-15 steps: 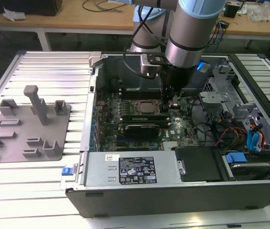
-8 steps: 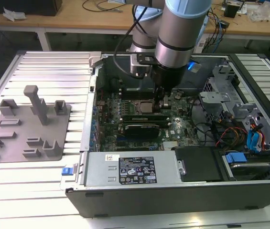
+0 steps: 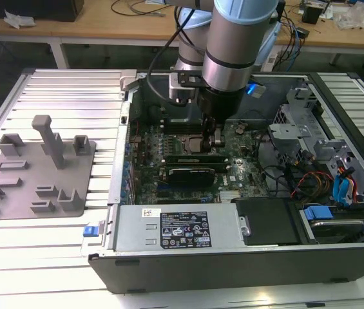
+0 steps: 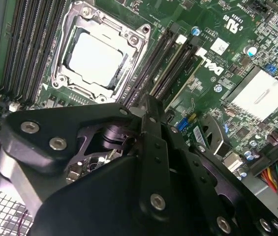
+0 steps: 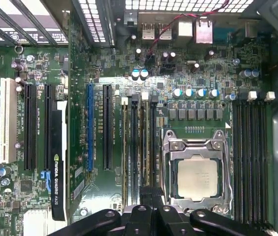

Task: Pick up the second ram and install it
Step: 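Press down the second ram until it locks into place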

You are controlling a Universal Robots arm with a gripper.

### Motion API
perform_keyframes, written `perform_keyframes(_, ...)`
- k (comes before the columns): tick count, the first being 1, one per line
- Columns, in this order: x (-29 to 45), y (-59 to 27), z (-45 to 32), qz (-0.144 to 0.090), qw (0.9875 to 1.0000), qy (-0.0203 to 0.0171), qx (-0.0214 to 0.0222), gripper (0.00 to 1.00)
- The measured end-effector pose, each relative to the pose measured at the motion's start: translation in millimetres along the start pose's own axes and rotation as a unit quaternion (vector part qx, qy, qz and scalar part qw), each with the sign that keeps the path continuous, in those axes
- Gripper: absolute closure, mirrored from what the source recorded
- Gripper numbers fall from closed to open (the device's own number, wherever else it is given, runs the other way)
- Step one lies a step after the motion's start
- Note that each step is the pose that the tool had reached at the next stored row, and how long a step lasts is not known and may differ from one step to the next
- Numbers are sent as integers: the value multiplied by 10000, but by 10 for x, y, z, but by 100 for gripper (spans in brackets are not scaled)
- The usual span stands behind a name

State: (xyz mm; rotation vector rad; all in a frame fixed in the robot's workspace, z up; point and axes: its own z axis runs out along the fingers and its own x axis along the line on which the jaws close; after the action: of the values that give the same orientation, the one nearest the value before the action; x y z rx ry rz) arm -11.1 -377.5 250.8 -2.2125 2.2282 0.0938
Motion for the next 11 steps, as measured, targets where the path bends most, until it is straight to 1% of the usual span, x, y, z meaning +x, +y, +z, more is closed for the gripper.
perform_keyframes(4, 1, 111, 8, -1, 10000, 0, 7, 92)
perform_keyframes(8, 3, 269, 24, 0, 10000, 0, 12, 92)
perform_keyframes(11, 5, 370, 64, 0, 10000, 0, 12, 92)
